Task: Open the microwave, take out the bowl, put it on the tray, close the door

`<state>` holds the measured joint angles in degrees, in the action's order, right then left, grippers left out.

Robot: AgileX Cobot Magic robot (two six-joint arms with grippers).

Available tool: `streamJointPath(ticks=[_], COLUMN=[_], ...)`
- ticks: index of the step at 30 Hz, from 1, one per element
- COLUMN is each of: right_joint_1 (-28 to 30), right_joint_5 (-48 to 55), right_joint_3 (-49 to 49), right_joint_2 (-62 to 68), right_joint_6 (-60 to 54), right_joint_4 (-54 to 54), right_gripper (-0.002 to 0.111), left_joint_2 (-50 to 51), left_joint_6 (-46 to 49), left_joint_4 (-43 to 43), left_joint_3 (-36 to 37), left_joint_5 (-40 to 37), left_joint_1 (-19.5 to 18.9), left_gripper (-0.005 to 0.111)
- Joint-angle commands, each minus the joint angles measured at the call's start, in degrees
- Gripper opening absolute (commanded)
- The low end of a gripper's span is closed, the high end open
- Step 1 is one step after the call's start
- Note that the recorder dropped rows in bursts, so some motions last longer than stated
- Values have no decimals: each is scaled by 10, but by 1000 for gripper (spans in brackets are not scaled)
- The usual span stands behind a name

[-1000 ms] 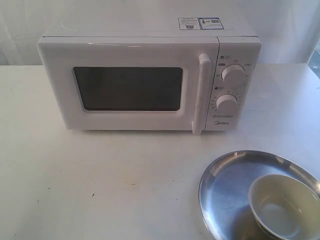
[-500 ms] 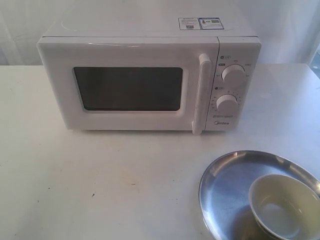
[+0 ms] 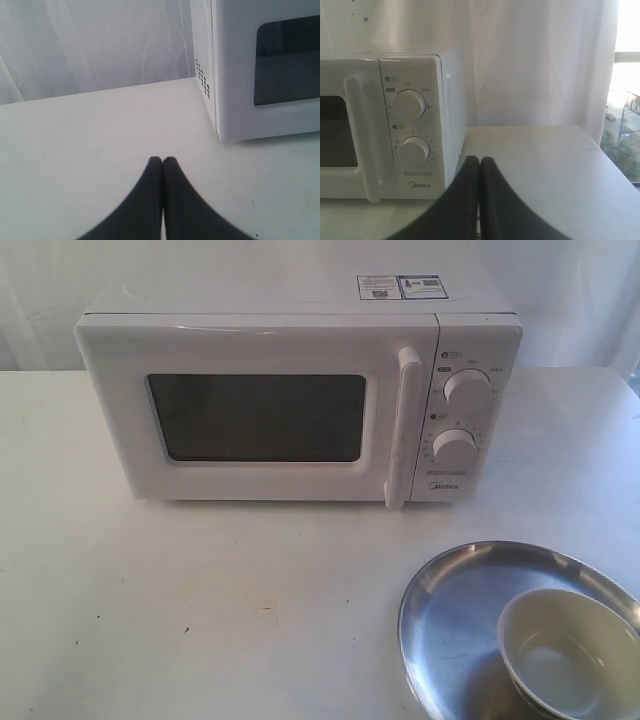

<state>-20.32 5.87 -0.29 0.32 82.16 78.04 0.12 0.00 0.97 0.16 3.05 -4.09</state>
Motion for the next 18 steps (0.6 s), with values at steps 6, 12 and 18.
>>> streamJointPath(ticks=[6,12,18], right_joint_1=[3,13,40], right_joint_5=[4,-43,-79], right_joint_3=[3,3,3], right_joint_2=[-3,-3,-3], right_joint_6=[-425,-612,-810], right_joint_4=[-370,-558,-766], right_gripper=[0,0,0], left_joint_2=[-1,-1,-1], left_joint_6=[0,0,0], left_joint_4=[-6,-6,-6], left_joint_3=[-2,-2,-2], left_joint_5=[-1,-1,-1], left_joint_1=[1,1,1], left_gripper=[0,0,0])
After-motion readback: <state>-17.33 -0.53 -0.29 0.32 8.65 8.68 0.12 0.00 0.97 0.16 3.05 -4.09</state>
